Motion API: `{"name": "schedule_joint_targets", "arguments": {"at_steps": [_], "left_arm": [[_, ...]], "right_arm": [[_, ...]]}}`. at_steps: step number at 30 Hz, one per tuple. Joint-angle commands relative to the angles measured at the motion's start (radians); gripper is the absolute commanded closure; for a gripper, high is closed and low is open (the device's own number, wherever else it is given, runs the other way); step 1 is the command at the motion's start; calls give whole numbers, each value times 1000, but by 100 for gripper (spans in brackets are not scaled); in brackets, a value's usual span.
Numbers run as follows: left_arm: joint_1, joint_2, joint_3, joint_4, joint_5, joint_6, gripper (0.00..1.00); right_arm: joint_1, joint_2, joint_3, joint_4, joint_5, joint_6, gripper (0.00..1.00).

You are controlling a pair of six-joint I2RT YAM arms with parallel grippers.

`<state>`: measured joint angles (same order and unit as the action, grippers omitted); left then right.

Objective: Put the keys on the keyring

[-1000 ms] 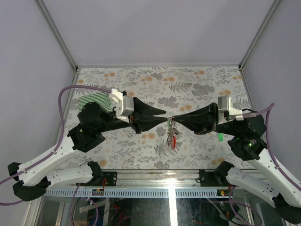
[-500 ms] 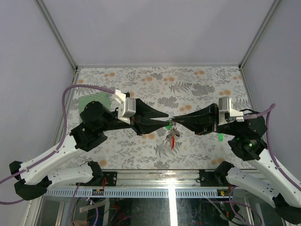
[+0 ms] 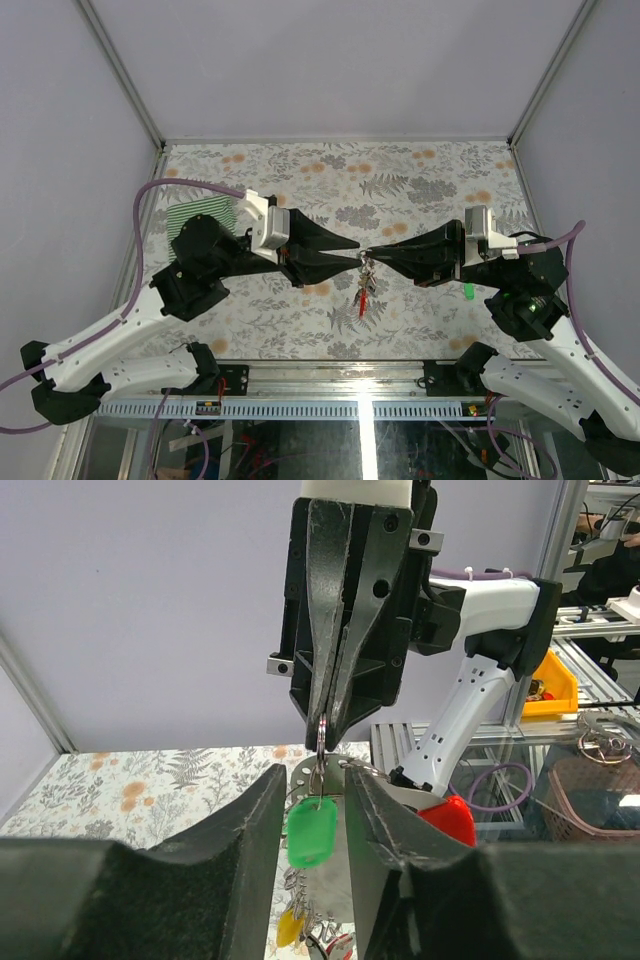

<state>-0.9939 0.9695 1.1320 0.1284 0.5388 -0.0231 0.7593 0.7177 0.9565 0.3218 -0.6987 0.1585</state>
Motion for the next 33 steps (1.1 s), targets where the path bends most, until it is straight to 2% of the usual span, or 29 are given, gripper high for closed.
{"name": "schedule_joint_targets", "arguments": {"at_steps": [1, 7, 11, 13, 17, 21, 23, 29, 33], "left_arm": [[-3, 12, -5, 87, 7, -17, 71], [-3, 26, 0, 87, 18, -20, 77], [-3, 36, 4, 71, 22, -15, 89], [-4, 37, 8, 61, 24, -12, 99], [-3, 36, 41, -22, 34, 22, 100], [-5, 79, 181, -303, 66, 134, 100], [-3, 111, 259, -469, 54, 190, 100], [-3, 206, 477, -866, -3, 350, 100], [-4, 294, 628, -1083, -60, 430, 100]], "right_arm": [[2, -6, 51, 60, 4, -5, 100], [2, -7, 49, 59, 4, -6, 100], [1, -10, 48, 59, 5, -7, 100], [2, -11, 48, 56, 8, -9, 100], [2, -15, 62, 9, 12, -38, 99], [1, -21, 104, -144, 30, -117, 76], [1, -28, 112, -196, 35, -145, 70], [1, 4, 178, -413, 50, -221, 64], [1, 45, 201, -494, 91, -225, 61]]}}
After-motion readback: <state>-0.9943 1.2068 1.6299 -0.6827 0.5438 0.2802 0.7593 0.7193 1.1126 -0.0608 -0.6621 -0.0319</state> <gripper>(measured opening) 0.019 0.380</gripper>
